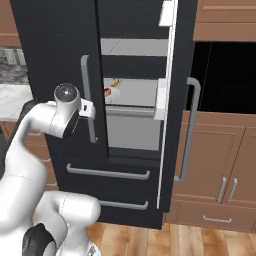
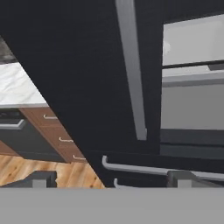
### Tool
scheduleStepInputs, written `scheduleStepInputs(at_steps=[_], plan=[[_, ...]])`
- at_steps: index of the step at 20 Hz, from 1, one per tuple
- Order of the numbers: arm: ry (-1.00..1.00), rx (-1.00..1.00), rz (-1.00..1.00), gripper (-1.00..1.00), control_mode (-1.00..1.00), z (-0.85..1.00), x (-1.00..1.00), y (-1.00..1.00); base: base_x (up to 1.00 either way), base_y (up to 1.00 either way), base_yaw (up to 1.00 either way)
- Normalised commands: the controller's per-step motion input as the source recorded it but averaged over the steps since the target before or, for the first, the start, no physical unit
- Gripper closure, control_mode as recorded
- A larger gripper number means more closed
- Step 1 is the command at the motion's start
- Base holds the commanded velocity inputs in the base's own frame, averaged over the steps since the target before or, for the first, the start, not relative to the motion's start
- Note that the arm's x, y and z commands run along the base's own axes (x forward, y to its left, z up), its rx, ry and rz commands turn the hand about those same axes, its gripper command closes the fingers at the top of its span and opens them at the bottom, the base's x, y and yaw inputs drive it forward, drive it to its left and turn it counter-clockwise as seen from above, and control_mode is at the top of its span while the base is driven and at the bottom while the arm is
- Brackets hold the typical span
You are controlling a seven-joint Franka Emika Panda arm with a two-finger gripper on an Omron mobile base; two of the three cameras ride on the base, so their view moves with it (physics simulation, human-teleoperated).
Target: Retrieve the steak from the fridge and place it on the saucepan with marinade on the stove.
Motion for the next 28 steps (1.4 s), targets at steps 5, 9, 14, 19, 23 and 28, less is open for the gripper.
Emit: scheduleStepInputs(at_steps=[5,9,14,19,23,28], plan=[[-0.01,0.0,-0.04,-1.0,-1.0,0.5,0.39,0.04,0.0,0.0,0.0],[-0.13,0.0,-0.02,-1.0,-1.0,0.22,0.29,0.01,0.0,0.0,0.0],[-0.21,0.0,0.0,-1.0,-1.0,0.02,0.28,0.04,0.0,0.0,0.0],[-0.2,0.0,0.0,-1.0,-1.0,-0.04,0.3,0.08,0.0,0.0,0.0],[-0.01,0.0,0.0,-1.0,-1.0,0.03,0.41,0.09,0.0,0.0,0.0],[0.03,0.0,0.0,-1.0,-1.0,0.18,0.57,0.0,0.0,0.0,0.0]])
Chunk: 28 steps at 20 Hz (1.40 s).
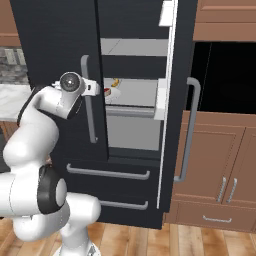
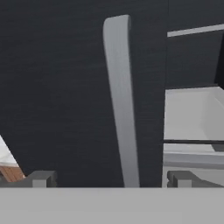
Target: Retrieve the steak from the fridge and place it on the saucepan with marinade on the stove.
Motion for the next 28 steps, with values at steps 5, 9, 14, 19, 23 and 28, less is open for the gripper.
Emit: scheduleStepInputs(at_steps=[5,9,14,19,23,28], plan=[[0.0,0.0,0.0,-1.0,-1.0,0.03,0.65,0.02,0.0,0.0,0.0],[0.0,0.0,0.0,-1.0,-1.0,0.0,0.64,0.1,0.0,0.0,0.0],[-0.01,0.0,0.0,-1.0,-1.0,-0.12,0.58,0.18,0.0,0.0,0.0],[-0.01,0.0,0.0,-1.0,-1.0,-0.04,0.57,0.06,0.0,0.0,0.0],[-0.01,0.0,0.0,-1.0,-1.0,-0.01,0.54,0.0,0.0,0.0,0.0],[0.0,0.0,0.0,-1.0,-1.0,0.0,0.54,0.0,0.0,0.0,0.0]])
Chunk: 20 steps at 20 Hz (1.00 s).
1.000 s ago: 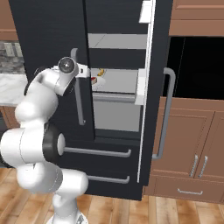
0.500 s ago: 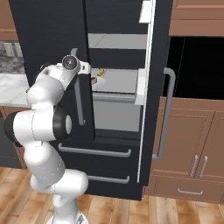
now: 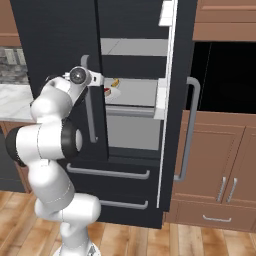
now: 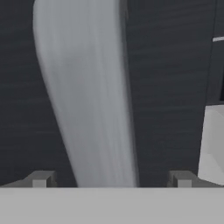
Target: Retrieve the steak from the fridge and place it on the saucepan with marinade on the stove.
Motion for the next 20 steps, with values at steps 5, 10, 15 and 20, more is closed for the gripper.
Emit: scheduleStepInputs(at_steps=[5,10,15,20], plan=[[0.02,0.0,0.0,1.0,-1.0,0.0,0.57,0.01,0.0,0.0,0.0],[0.14,0.0,0.0,1.0,-1.0,0.01,0.4,0.04,0.0,0.0,0.0],[0.19,0.0,0.0,1.0,-1.0,0.01,0.02,0.07,0.0,0.0,0.0],[0.04,-0.02,0.0,1.0,-1.0,-0.01,-0.59,0.34,0.0,0.0,0.0]])
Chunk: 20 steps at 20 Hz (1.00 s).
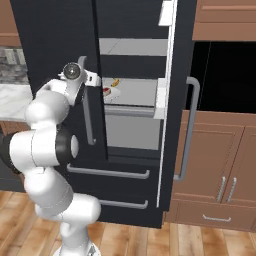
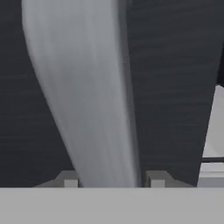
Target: Retrieve the steak from the fridge and place it on the saucepan with marinade on the stove.
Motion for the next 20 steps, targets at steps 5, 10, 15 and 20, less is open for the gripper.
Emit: scheduleStepInputs(at_steps=[5,10,15,20], plan=[[-0.03,-0.01,0.0,1.0,-1.0,-0.07,-0.94,0.46,0.0,0.0,0.0],[-0.05,-0.01,0.0,1.0,-1.0,-0.05,-0.88,0.58,0.0,0.0,0.0],[0.0,0.0,0.0,1.0,-1.0,0.0,-0.68,0.65,0.0,0.0,0.0],[0.0,0.0,0.0,1.0,-1.0,0.0,-0.53,0.68,0.0,0.0,0.0]])
